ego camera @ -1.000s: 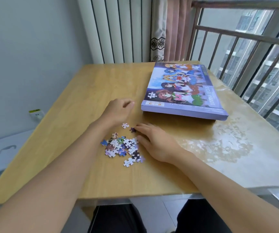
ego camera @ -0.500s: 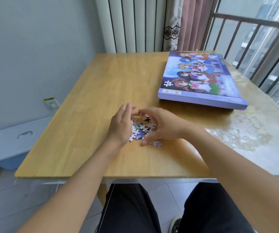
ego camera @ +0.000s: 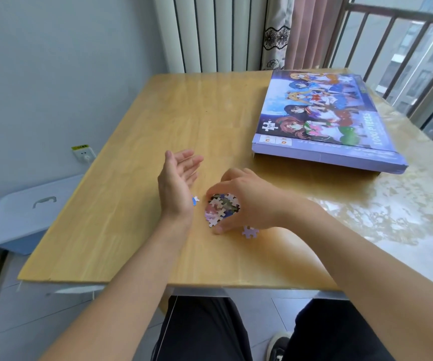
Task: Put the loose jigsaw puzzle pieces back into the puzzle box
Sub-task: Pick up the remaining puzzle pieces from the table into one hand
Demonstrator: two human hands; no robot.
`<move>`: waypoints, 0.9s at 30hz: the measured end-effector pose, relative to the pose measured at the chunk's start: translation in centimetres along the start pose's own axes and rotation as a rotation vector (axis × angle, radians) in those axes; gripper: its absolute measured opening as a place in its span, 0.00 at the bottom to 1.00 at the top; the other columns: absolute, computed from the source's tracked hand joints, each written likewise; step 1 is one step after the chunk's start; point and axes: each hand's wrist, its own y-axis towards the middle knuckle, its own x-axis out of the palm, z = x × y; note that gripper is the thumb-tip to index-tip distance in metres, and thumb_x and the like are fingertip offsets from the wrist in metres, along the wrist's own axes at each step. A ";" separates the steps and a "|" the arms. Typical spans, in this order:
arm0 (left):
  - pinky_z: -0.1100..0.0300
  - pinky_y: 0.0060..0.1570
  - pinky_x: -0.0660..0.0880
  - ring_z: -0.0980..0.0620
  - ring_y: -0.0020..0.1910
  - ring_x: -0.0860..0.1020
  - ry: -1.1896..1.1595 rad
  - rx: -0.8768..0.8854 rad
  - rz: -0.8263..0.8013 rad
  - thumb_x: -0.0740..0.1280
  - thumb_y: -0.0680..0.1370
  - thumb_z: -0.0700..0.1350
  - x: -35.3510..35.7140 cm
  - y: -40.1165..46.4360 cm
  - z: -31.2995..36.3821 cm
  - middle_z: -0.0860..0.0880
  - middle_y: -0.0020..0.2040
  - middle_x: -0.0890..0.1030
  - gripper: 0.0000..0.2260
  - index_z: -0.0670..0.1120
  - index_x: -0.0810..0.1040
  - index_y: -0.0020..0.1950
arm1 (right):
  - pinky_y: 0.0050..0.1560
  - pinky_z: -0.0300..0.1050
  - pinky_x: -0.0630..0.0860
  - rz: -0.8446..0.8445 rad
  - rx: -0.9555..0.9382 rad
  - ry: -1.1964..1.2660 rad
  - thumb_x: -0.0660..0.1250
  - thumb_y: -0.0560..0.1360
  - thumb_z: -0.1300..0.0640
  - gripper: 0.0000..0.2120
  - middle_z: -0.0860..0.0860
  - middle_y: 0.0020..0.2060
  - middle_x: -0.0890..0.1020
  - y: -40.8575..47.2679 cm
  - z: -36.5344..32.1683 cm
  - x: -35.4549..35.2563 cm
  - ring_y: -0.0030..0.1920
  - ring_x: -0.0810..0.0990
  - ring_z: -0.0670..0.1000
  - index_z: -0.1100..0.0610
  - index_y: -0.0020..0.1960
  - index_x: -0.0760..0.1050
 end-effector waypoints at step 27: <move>0.57 0.55 0.76 0.49 0.57 0.82 -0.278 -0.282 -0.093 0.56 0.83 0.57 -0.2 0.2 1.0 0.43 0.60 0.83 0.23 0.41 0.77 0.66 | 0.43 0.51 0.85 0.363 0.135 0.681 0.73 0.77 0.60 0.06 0.58 0.38 0.86 3.5 0.2 -2.8 0.38 0.86 0.56 0.63 0.50 0.83</move>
